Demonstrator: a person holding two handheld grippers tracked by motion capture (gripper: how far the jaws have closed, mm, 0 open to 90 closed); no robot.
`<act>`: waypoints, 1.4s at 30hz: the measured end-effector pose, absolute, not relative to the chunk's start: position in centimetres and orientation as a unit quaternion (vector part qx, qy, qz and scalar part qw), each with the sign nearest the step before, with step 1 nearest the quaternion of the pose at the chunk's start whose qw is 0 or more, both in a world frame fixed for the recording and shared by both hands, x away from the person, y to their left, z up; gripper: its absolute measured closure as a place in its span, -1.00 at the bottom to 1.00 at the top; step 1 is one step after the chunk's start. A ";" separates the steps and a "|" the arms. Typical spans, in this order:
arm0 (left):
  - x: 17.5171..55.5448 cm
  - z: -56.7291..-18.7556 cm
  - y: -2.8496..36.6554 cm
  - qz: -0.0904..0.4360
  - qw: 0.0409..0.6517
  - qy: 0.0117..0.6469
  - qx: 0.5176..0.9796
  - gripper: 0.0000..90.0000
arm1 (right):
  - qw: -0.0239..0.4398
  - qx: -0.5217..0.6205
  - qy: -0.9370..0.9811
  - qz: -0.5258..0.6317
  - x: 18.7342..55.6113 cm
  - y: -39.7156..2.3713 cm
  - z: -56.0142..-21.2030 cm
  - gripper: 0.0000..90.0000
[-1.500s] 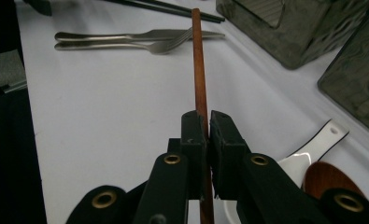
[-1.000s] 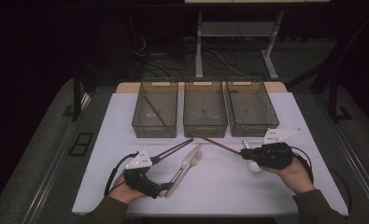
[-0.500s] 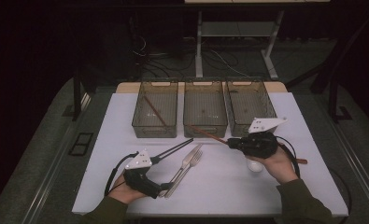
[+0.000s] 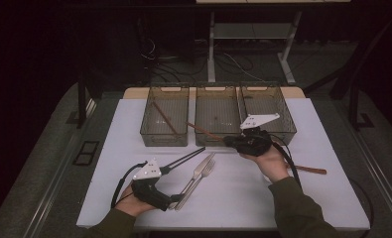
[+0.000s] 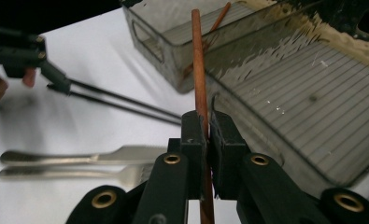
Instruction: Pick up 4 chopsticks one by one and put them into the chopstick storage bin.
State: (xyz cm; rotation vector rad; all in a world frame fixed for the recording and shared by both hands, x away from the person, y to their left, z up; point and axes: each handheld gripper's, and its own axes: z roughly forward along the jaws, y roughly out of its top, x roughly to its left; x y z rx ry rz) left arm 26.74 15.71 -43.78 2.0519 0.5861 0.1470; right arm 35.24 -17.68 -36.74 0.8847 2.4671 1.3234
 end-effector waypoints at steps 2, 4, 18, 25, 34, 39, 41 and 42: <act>26.7 -43.8 15.7 0.059 0.482 0.241 0.840 -1.00 | 0.106 0.302 0.836 0.446 35.8 -17.2 -36.4 0.88; 26.7 -43.8 15.7 0.059 0.482 0.240 0.841 -1.00 | 0.108 0.304 0.836 0.445 36.4 -16.7 -36.1 0.88; 26.7 -43.7 15.8 0.055 0.483 0.241 0.840 -1.00 | 0.113 0.317 0.840 0.426 40.7 -11.9 -34.9 0.88; 26.8 -43.7 15.8 0.057 0.485 0.239 0.839 -1.00 | 0.114 0.329 0.841 0.415 42.5 -8.8 -34.8 0.88; 26.8 -43.7 15.7 0.056 0.488 0.238 0.838 -1.00 | 0.119 0.342 0.847 0.389 45.0 -5.4 -35.4 0.88; 26.8 -43.7 15.7 0.055 0.489 0.239 0.837 -1.00 | 0.121 0.353 0.842 0.389 46.2 -3.9 -35.8 0.88; 26.9 -43.7 15.7 0.055 0.487 0.238 0.838 -1.00 | 0.122 0.354 0.842 0.388 46.5 -3.4 -35.9 0.88; 26.9 -43.7 15.7 0.054 0.486 0.238 0.839 -1.00 | 0.121 0.354 0.843 0.388 46.7 -3.2 -36.0 0.88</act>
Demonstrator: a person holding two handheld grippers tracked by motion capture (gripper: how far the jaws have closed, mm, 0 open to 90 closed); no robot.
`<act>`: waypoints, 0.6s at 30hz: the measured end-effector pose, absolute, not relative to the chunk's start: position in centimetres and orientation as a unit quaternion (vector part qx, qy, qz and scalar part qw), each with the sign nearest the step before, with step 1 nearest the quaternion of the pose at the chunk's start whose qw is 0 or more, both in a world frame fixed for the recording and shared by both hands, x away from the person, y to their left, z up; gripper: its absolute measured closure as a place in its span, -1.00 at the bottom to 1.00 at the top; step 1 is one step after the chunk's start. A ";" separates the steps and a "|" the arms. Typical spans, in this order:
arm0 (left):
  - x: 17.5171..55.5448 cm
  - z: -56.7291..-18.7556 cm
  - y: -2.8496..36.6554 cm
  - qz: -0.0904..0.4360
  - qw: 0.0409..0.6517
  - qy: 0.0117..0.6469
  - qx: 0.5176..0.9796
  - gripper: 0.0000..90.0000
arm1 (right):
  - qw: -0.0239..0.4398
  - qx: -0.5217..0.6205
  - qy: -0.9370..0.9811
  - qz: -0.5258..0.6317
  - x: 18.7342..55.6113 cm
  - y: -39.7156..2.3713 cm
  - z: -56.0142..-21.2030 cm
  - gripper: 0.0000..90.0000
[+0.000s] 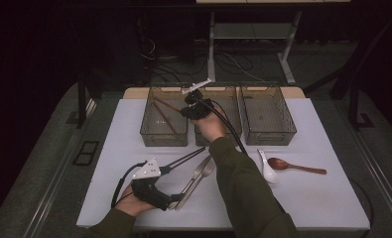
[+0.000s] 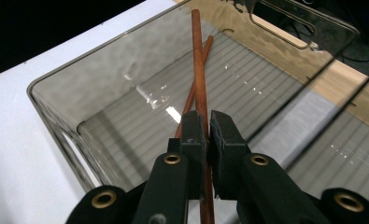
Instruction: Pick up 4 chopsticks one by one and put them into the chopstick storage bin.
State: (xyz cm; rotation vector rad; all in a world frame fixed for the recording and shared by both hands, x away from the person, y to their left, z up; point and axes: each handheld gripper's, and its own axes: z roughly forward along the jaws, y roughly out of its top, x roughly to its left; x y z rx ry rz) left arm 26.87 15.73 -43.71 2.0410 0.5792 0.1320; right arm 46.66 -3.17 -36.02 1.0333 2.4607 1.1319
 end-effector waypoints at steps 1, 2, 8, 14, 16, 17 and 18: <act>26.9 -43.7 15.7 0.054 0.487 0.239 0.838 -1.00 | 0.120 0.354 0.843 0.387 46.8 -3.0 -36.1 0.88; 26.9 -43.8 15.6 0.054 0.486 0.239 0.839 -1.00 | 0.122 0.356 0.842 0.387 46.9 -2.8 -36.1 0.88; 26.9 -43.7 15.5 0.055 0.484 0.236 0.840 -1.00 | 0.125 0.368 0.839 0.380 47.6 -1.6 -36.4 0.88; 26.9 -43.7 15.5 0.055 0.485 0.235 0.840 -1.00 | 0.126 0.383 0.836 0.373 48.3 -0.8 -36.7 0.88; 26.8 -43.7 15.5 0.054 0.485 0.236 0.840 -1.00 | 0.125 0.389 0.832 0.376 48.3 -0.6 -36.7 0.88; 26.8 -43.7 15.4 0.053 0.486 0.236 0.840 -1.00 | 0.120 0.388 0.832 0.377 48.4 -0.4 -36.8 0.88; 26.9 -43.7 15.4 0.053 0.485 0.236 0.840 -1.00 | 0.119 0.387 0.833 0.378 48.4 -0.2 -36.8 0.88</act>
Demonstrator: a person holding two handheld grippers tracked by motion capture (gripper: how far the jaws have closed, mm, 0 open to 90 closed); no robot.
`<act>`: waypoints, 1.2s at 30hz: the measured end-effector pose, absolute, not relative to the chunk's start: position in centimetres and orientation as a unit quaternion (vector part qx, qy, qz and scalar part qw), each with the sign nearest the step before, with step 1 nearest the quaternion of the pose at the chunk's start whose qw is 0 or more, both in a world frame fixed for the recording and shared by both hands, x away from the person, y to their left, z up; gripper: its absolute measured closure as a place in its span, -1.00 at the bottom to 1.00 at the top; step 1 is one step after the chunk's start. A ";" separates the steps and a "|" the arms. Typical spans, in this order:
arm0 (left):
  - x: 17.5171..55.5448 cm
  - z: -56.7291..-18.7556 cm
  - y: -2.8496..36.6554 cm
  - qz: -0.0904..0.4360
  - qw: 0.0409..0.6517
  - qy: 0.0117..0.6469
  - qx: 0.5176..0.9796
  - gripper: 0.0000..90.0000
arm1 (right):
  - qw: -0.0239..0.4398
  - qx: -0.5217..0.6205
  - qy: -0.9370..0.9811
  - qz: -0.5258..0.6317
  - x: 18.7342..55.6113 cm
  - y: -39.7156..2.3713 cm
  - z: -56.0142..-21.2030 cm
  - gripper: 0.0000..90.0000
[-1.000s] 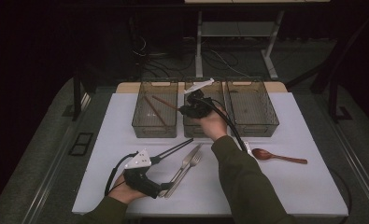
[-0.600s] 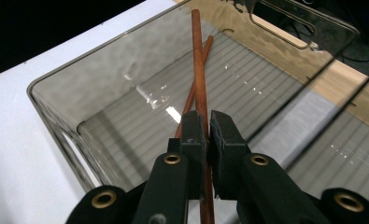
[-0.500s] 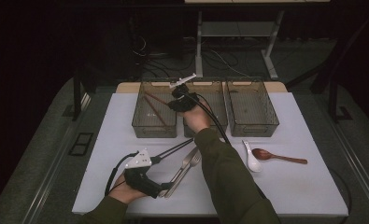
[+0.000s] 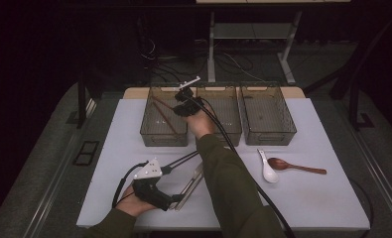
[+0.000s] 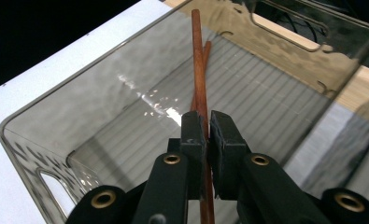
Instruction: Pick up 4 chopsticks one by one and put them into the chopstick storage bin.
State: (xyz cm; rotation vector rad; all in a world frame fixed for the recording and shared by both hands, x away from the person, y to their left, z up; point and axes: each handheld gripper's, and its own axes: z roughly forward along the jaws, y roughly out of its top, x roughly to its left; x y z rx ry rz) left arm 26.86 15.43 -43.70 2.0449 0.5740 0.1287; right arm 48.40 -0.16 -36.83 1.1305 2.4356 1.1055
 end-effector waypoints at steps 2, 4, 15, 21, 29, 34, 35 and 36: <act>26.8 -43.7 15.4 0.052 0.486 0.237 0.839 -1.00 | 0.116 0.383 0.836 0.375 48.4 0.4 -37.0 0.87; 26.8 -43.7 15.4 0.053 0.486 0.236 0.840 -1.00 | 0.115 0.381 0.839 0.372 48.4 0.8 -37.1 0.86; 26.9 -43.7 15.5 0.054 0.488 0.235 0.839 -1.00 | 0.113 0.372 0.836 0.386 48.1 0.5 -36.6 0.54; 26.9 -43.7 15.5 0.055 0.487 0.234 0.840 -1.00 | 0.103 0.362 0.837 0.397 47.9 0.0 -36.2 0.35; 26.9 -43.6 15.6 0.057 0.486 0.230 0.841 -1.00 | 0.097 0.343 0.836 0.417 46.4 -1.6 -35.7 0.11; 26.9 -43.6 15.6 0.059 0.485 0.231 0.841 -1.00 | 0.090 0.335 0.834 0.429 45.2 -3.5 -35.2 0.00; 26.8 -43.6 15.5 0.055 0.487 0.235 0.839 -1.00 | 0.090 0.334 0.834 0.430 45.0 -3.8 -35.1 -0.02; 26.9 -43.6 15.5 0.058 0.487 0.233 0.839 -1.00 | 0.092 0.332 0.834 0.431 44.7 -4.2 -35.0 -0.05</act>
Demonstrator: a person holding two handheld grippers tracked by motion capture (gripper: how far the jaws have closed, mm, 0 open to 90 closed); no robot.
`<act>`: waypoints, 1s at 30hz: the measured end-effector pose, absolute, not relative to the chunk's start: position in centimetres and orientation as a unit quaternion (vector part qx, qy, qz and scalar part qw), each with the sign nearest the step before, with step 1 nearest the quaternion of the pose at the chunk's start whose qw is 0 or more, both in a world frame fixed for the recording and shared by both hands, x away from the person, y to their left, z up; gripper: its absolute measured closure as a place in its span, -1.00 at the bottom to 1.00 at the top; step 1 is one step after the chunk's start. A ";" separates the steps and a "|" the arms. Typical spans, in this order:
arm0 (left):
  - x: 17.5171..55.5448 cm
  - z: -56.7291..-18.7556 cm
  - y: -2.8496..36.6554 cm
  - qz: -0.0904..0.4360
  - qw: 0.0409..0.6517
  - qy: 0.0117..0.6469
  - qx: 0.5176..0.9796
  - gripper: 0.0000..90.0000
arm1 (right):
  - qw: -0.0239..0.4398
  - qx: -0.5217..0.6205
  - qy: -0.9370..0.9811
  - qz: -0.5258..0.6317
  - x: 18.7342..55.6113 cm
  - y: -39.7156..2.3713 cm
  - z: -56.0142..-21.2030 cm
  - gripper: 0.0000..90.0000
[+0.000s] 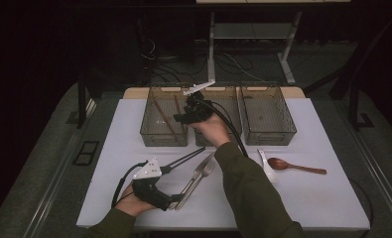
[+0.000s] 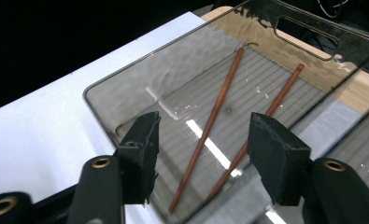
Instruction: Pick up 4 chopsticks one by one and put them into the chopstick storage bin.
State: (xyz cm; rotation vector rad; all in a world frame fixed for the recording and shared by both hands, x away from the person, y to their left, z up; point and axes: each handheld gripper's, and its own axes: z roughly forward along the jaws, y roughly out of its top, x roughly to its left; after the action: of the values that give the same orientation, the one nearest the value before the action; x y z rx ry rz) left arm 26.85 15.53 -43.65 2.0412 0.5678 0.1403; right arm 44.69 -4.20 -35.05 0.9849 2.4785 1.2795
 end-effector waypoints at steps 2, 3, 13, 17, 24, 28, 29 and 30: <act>26.8 -43.6 15.6 0.057 0.486 0.232 0.841 -1.00 | 0.092 0.330 0.835 0.431 44.1 -4.9 -35.0 -0.13; 26.8 -43.7 15.6 0.058 0.486 0.232 0.841 -1.00 | 0.092 0.328 0.836 0.430 43.8 -5.3 -35.0 -0.14; 26.8 -43.8 15.6 0.059 0.480 0.237 0.842 -1.00 | 0.094 0.312 0.830 0.452 41.2 -9.5 -35.0 -0.29; 26.8 -43.8 15.6 0.060 0.477 0.239 0.843 -1.00 | 0.098 0.301 0.833 0.455 40.1 -11.2 -35.1 -0.34; 26.9 -43.9 15.7 0.062 0.476 0.242 0.843 -1.00 | 0.106 0.297 0.833 0.454 37.9 -14.4 -36.1 -0.40; 26.9 -43.9 15.8 0.064 0.475 0.245 0.843 -1.00 | 0.107 0.306 0.826 0.460 36.7 -16.2 -36.7 -0.46; 26.9 -43.9 15.8 0.064 0.476 0.246 0.842 -1.00 | 0.105 0.307 0.823 0.466 36.5 -16.6 -36.8 -0.50; 27.0 -43.9 15.8 0.065 0.476 0.246 0.842 -1.00 | 0.105 0.308 0.820 0.470 36.2 -17.0 -36.9 -0.54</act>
State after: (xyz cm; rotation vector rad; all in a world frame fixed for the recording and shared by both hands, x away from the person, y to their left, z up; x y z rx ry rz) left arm 26.97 15.82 -43.86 2.0574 0.6011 0.1590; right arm 36.16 -17.03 -36.95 0.9083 2.4179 1.3852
